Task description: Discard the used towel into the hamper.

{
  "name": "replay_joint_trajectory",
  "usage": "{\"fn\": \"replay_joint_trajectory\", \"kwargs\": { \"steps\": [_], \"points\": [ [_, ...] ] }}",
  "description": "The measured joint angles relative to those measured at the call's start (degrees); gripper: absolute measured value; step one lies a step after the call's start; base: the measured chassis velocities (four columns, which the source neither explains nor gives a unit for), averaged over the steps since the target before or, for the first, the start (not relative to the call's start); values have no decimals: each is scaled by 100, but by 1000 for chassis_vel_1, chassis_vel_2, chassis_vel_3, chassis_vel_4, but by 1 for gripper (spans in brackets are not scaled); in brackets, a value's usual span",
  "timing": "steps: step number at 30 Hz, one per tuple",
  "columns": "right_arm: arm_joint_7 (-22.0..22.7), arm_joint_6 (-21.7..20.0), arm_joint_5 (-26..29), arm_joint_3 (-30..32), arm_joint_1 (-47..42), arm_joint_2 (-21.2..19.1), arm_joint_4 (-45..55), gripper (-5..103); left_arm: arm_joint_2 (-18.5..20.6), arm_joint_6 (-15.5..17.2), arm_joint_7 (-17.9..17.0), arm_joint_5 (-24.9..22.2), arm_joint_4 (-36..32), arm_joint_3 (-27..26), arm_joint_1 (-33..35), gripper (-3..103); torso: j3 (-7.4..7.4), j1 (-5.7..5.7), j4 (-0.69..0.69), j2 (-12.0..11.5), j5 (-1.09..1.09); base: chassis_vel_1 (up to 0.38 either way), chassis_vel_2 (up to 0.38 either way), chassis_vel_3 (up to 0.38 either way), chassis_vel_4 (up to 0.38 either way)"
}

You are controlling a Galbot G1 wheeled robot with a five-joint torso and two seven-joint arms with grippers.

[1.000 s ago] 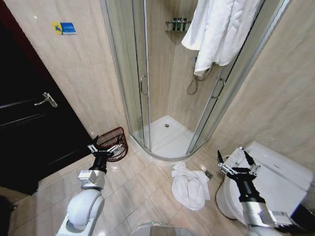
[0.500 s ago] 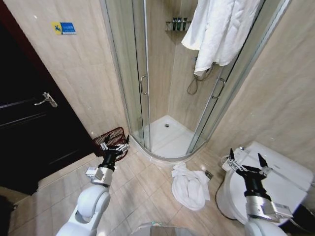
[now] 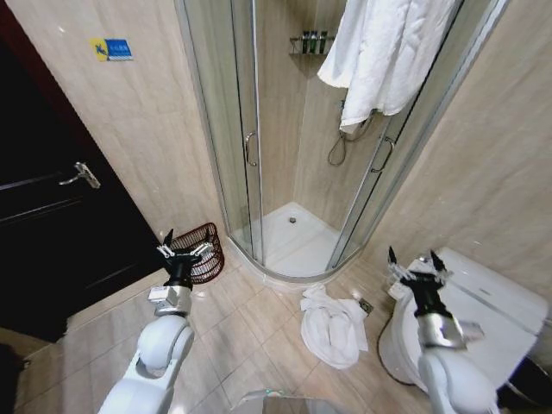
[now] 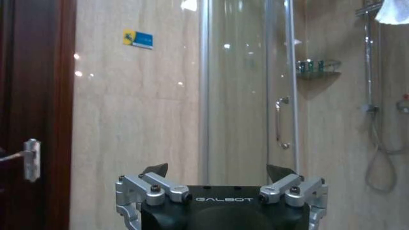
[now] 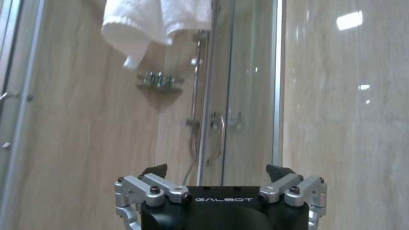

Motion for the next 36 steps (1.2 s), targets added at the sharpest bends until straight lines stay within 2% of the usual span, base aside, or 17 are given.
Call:
{"fn": "replay_joint_trajectory", "kwargs": {
  "steps": [1,3,4,5,6,7,10,11,13,16,19,21,23,26,27,30,36],
  "points": [
    [51,48,2,-41,235,-80,-121,100,56,38,0,-23,26,60,-55,100,0,0,-6,0,-1,0,0,0,0],
    [54,53,3,-53,271,-94,-136,100,61,40,0,-24,31,64,-58,100,0,0,-6,0,-1,0,0,0,0],
    [65,73,29,-121,547,-229,-246,100,77,47,-11,-22,79,89,-71,100,-1,0,-3,0,-1,0,0,0,0],
    [58,73,95,-218,811,-380,-360,100,68,-21,-115,-7,161,127,-73,100,0,0,-9,0,4,0,0,0,0],
    [58,73,95,-218,811,-380,-360,100,68,-21,-115,-7,161,127,-73,100,0,0,-9,0,4,0,0,0,0],
    [43,72,164,-322,1079,-530,-435,100,47,-143,-238,29,255,162,-76,100,0,0,-4,0,-4,0,0,0,0],
    [-20,39,340,-596,1667,-868,-608,100,47,-455,-438,229,537,136,-178,100,0,0,-3,0,-3,0,0,0,0],
    [-20,39,340,-596,1667,-868,-608,100,47,-455,-438,229,537,136,-178,100,0,0,-3,0,-3,0,0,0,0],
    [-51,-9,468,-760,2036,-1098,-701,100,133,-601,-468,287,658,-29,-294,100,0,1,-4,0,-2,0,0,0,0],
    [-36,-75,606,-863,2296,-1278,-754,100,239,-625,-469,244,678,-203,-364,100,0,1,-4,0,-1,0,0,0,0],
    [93,-171,876,-998,2545,-1517,-757,100,337,-720,-461,209,728,-442,-418,100,0,1,-4,0,-1,0,0,0,0],
    [201,-245,1226,-1139,2738,-1823,-707,100,379,-799,-464,196,803,-627,-488,100,0,0,-4,0,0,0,0,0,0],
    [220,-272,1366,-1178,2826,-1961,-692,100,378,-802,-489,189,826,-683,-524,100,0,0,-4,0,-2,0,0,0,0],
    [278,-420,1792,-1324,3254,-2514,-736,100,333,-669,-607,54,906,-781,-671,100,-1,-1,-5,1,-4,0,0,0,0],
    [278,-420,1792,-1324,3254,-2514,-736,100,333,-669,-607,54,906,-781,-671,100,-1,-1,-5,1,-4,0,0,0,0],
    [312,-444,1953,-1579,3712,-2969,-1000,100,313,-606,-481,10,946,-790,-718,100,0,0,-5,0,0,0,0,0,0],
    [398,-448,2060,-2054,4526,-3298,-1396,100,182,-603,-319,87,1003,-689,-693,100,0,0,-5,0,0,0,0,0,0]
  ]
}}
